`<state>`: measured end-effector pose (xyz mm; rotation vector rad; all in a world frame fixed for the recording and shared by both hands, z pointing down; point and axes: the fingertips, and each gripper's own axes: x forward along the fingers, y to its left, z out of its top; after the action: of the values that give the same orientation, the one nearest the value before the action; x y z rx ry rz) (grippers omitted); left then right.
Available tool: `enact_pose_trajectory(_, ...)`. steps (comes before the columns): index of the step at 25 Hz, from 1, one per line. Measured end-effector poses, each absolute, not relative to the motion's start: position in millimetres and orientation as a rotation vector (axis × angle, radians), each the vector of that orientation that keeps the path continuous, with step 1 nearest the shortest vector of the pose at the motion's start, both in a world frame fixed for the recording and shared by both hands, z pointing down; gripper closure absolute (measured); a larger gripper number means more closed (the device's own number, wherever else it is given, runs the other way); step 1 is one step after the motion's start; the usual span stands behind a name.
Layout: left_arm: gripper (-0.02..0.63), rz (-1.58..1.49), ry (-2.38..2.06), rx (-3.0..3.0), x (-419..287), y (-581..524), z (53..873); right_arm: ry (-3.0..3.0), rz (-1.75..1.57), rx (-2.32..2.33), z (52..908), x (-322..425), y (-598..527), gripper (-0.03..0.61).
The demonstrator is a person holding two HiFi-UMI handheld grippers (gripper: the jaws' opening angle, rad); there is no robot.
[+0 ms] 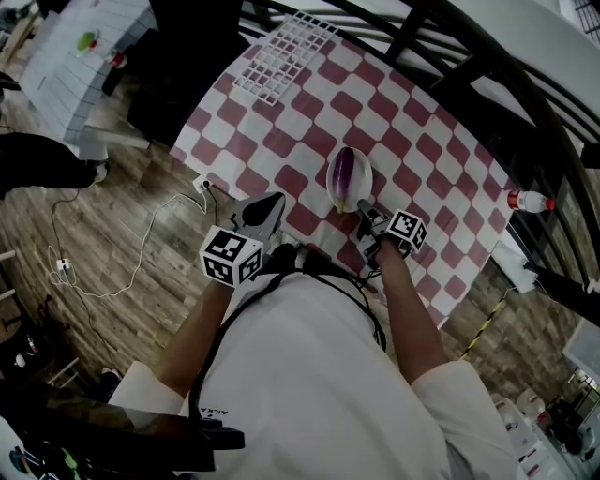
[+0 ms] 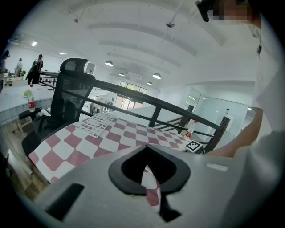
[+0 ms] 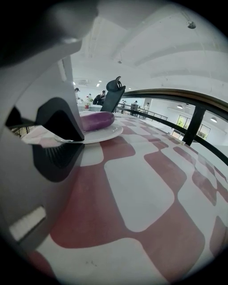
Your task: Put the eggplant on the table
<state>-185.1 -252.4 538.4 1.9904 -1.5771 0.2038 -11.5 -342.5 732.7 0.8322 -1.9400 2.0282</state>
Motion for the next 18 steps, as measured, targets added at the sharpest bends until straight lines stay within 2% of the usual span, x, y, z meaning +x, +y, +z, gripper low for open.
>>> enact_pose_trajectory(12,0.607,0.207,-1.544,2.026,-183.4,-253.1,537.1,-1.918,1.952,0.950,737.7,-10.2,-342.6,0.534)
enact_pose_trajectory(18,0.607,0.214,-1.516,2.064,-174.8,-257.2,534.0,-1.957,1.948,0.950,731.0,-11.4,-342.7,0.443)
